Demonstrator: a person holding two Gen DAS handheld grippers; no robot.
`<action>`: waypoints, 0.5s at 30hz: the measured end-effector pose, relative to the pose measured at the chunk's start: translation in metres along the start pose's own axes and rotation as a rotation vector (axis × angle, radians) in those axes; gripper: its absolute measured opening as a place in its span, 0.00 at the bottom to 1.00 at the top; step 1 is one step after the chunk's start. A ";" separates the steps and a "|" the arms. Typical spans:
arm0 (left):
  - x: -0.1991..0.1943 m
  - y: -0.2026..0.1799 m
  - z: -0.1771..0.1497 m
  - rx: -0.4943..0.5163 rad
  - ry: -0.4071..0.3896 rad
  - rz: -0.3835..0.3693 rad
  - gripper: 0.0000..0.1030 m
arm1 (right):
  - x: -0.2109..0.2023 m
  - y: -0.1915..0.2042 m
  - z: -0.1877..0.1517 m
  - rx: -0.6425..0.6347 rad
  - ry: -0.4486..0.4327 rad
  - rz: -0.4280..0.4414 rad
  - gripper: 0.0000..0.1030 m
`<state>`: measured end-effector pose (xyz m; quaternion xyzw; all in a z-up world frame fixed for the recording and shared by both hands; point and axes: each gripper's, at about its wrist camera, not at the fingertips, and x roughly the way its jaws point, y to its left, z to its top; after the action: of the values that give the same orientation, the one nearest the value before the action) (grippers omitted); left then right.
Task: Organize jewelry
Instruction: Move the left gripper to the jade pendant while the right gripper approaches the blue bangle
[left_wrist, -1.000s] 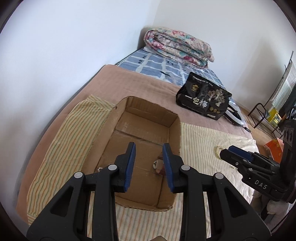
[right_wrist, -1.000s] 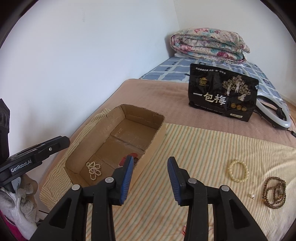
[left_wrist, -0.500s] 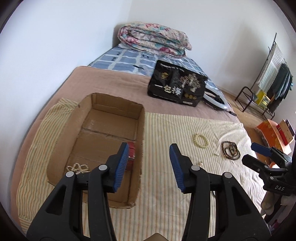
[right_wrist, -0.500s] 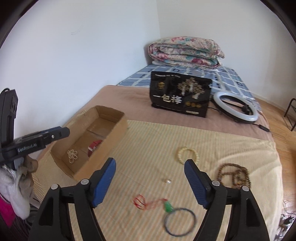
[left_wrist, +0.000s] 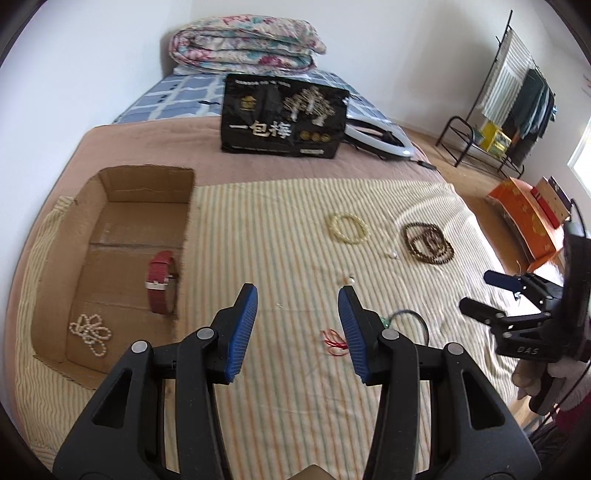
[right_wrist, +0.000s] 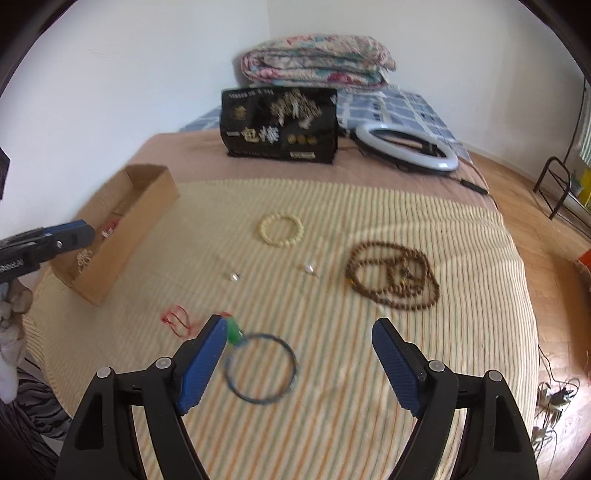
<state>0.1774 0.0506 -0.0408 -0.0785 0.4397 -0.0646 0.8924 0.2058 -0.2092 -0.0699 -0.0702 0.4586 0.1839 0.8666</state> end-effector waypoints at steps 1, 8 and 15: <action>0.003 -0.005 -0.001 0.008 0.006 -0.005 0.45 | 0.005 -0.003 -0.005 0.003 0.020 0.002 0.80; 0.022 -0.025 -0.007 0.049 0.056 -0.012 0.45 | 0.030 -0.013 -0.036 -0.029 0.112 0.028 0.80; 0.036 -0.033 -0.011 0.067 0.094 -0.014 0.45 | 0.039 0.007 -0.051 -0.131 0.105 0.102 0.87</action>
<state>0.1887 0.0107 -0.0687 -0.0488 0.4781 -0.0892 0.8724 0.1833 -0.2074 -0.1303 -0.1130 0.4935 0.2532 0.8244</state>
